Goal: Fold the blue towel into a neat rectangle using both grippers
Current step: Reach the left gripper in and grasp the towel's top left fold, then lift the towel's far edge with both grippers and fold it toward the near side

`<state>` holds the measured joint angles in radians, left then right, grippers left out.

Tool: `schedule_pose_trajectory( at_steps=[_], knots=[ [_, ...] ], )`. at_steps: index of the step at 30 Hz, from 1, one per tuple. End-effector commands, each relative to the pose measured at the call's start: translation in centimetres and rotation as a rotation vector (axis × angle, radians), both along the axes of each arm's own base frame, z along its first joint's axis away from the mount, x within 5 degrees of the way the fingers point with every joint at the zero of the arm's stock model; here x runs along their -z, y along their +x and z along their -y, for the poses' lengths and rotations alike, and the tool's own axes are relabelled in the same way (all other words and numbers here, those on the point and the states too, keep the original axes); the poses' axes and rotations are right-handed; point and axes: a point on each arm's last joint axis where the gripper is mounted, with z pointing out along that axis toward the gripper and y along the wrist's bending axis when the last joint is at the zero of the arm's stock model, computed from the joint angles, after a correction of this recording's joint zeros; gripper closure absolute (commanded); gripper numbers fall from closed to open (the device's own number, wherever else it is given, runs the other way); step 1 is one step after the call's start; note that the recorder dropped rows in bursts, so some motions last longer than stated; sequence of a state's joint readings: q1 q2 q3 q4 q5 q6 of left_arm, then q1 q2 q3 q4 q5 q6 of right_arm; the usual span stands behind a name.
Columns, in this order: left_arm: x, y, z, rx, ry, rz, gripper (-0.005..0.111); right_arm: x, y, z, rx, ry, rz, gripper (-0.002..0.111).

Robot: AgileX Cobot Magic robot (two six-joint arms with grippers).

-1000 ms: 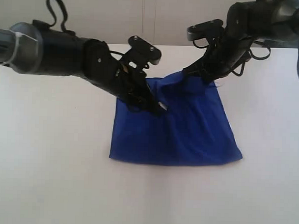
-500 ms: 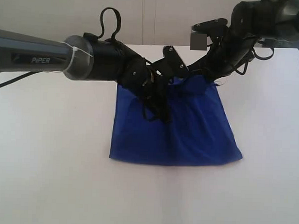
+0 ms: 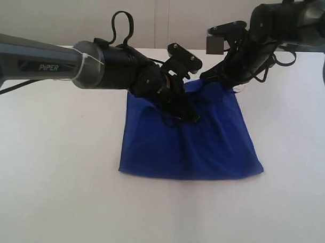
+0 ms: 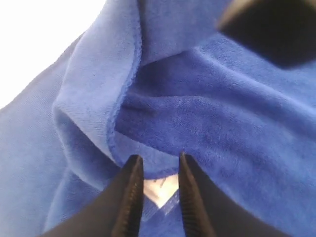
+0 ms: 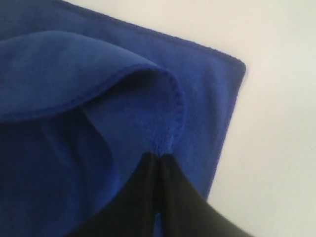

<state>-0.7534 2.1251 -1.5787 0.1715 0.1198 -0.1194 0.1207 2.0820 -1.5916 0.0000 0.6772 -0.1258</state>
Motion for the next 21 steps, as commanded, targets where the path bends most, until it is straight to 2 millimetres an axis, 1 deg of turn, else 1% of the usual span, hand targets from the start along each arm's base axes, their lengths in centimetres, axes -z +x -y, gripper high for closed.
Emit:
schedule_pose_trajectory(
  at_steps=[1, 3, 12, 19, 21],
  knots=[
    [1.6, 0.1, 0.6, -0.027, -0.035, -0.025, 0.074, 0.1, 0.1, 0.3, -0.002, -0.005, -0.003, 0.108],
    [1.7, 0.3, 0.8, -0.024, -0.056, -0.006, 0.074, 0.1, 0.1, 0.3, -0.002, -0.005, -0.003, 0.108],
    [1.7, 1.2, 0.4, -0.033, -0.078, 0.026, 0.074, 0.1, 0.1, 0.3, -0.002, -0.005, -0.003, 0.108],
    [3.6, 1.4, 0.6, -0.031, -0.067, 0.012, 0.074, 0.1, 0.1, 0.3, -0.002, -0.005, -0.005, 0.108],
    [3.6, 1.4, 0.6, -0.031, -0.068, 0.013, 0.077, 0.1, 0.1, 0.3, -0.002, -0.005, -0.005, 0.108]
  ],
)
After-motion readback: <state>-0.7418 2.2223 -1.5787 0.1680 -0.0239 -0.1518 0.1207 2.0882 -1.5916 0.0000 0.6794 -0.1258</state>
